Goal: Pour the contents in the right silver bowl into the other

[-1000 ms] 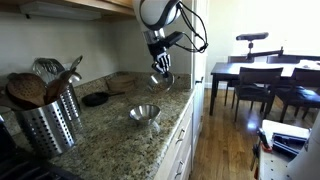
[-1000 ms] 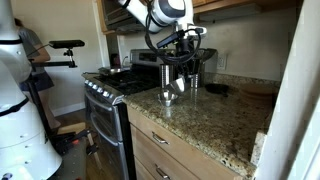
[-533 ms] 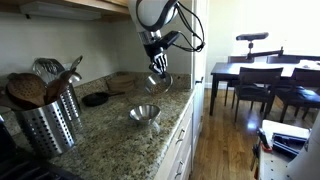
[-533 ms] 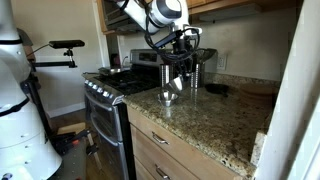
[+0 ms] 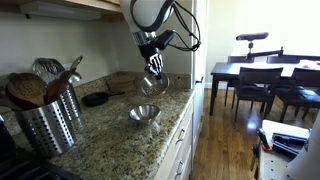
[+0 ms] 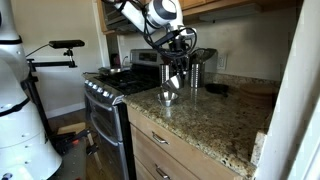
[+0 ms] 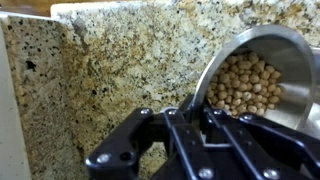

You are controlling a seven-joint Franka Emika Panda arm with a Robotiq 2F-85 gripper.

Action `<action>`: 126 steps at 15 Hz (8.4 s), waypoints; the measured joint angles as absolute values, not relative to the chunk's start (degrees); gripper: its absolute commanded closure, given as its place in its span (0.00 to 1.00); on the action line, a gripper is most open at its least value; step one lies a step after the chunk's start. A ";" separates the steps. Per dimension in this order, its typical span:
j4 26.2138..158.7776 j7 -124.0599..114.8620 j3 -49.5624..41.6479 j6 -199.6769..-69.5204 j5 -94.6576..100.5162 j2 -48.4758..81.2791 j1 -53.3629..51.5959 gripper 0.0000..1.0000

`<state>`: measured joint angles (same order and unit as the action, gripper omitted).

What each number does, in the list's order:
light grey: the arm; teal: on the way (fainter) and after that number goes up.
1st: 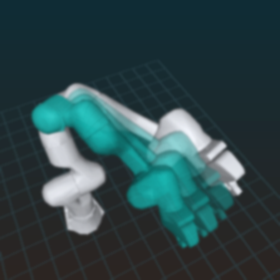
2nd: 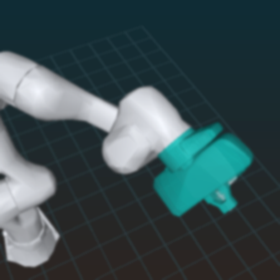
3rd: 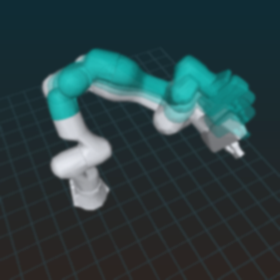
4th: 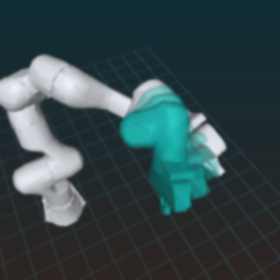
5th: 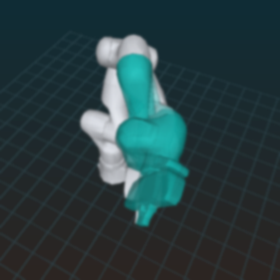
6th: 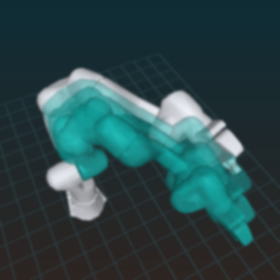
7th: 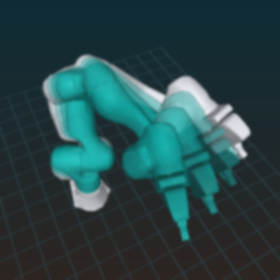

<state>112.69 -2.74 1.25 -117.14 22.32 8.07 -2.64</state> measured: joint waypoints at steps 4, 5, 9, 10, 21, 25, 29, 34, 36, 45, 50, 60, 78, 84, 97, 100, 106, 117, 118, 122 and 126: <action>112.69 -4.84 1.25 -117.14 25.48 8.07 -2.88 0.93; 112.69 -5.77 1.25 -117.14 26.51 8.08 -2.90 0.93; 112.63 -8.08 1.27 -117.14 28.83 8.25 -3.08 0.93; 112.58 -8.15 1.29 -117.14 28.89 8.34 -3.17 0.93; 112.02 -8.22 2.04 -117.14 28.93 10.20 -5.08 0.93; 111.48 -9.56 2.12 -117.14 30.04 11.19 -5.76 0.93; 111.31 -13.33 2.18 -117.15 34.07 11.69 -6.93 0.94; 110.95 -17.54 2.49 -117.15 38.40 12.48 -8.23 0.94; 110.90 -19.08 2.63 -117.15 39.83 12.67 -8.57 0.94; 110.90 -25.23 2.92 -117.14 45.17 12.68 -9.66 0.94; 110.90 -27.05 3.73 -117.14 46.18 12.56 -10.09 0.94; 111.08 -30.04 4.35 -115.10 47.77 12.16 -10.55 0.94; 116.46 -30.34 5.82 -114.85 47.66 7.73 -10.54 0.93; 116.47 -30.34 6.02 -114.73 47.63 7.73 -10.54 0.93; 116.47 -30.34 6.25 -114.72 47.59 7.73 -10.54 0.93; 116.47 -30.34 6.25 -114.72 47.59 7.73 -10.54 0.93; 116.47 -30.34 6.25 -114.72 47.59 7.73 -10.54 0.93; 116.47 -30.34 6.25 -114.72 47.59 7.73 -10.54 0.93; 116.47 -30.34 6.25 -114.72 47.59 7.73 -10.54 0.94; 116.41 -30.33 6.30 -114.76 47.59 8.24 -10.54 0.94; 116.31 -30.32 6.40 -114.75 47.63 8.82 -10.54 0.94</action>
<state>116.31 -30.32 6.40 -114.75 47.63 8.82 -10.54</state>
